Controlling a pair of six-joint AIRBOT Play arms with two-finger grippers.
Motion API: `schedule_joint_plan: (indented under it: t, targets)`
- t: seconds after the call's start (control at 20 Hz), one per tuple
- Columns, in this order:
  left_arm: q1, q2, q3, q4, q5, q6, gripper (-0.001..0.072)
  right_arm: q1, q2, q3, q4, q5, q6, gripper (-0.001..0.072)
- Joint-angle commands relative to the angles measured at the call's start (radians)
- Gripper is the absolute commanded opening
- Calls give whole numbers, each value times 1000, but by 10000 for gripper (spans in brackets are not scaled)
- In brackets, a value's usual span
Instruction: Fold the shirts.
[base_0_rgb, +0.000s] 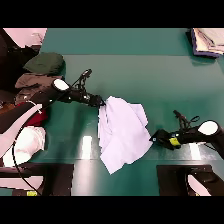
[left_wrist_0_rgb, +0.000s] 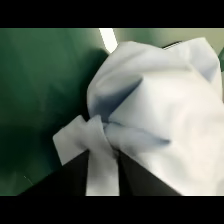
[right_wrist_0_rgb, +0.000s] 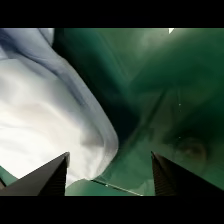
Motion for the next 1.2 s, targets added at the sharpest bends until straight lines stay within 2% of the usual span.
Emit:
schedule_joint_plan:
  t: [0.0, 0.1, 0.2, 0.25, 0.3, 0.45, 0.55, 0.7, 0.95, 1.15]
  targets:
    - [-21, -5, 2, 12, 25, 2, 30, 78, -69, -6, 4, -54, 22, 552]
    - [-17, -4, 3, 9, 26, 0, 20, 143, -131, 46, 2, -85, 21, 547]
    - [-17, 0, 14, 19, 18, -1, 19, 195, -192, 110, -12, -93, 13, 227]
    - [-17, 0, 39, 35, -7, -3, 19, 215, -215, 146, -27, -87, 11, 98]
    - [-18, 7, 70, 55, -33, -12, 18, 229, -226, 181, -46, -70, 10, 16]
    - [-18, 81, 183, 156, -46, -36, 18, 245, -180, 291, -157, 3, 28, 16]
    - [-18, 132, 231, 211, -58, -40, 18, 229, -99, 348, -273, 61, 114, 15]
    - [-18, 211, 293, 231, -67, -45, 18, 162, 31, 435, -300, 144, 131, 15]
    - [-18, 339, 621, 240, -79, -44, 20, 87, 163, 721, -285, -91, 129, 15]
    - [-18, 458, 863, 269, -82, -43, 20, 63, 196, 972, -294, -234, 65, 15]
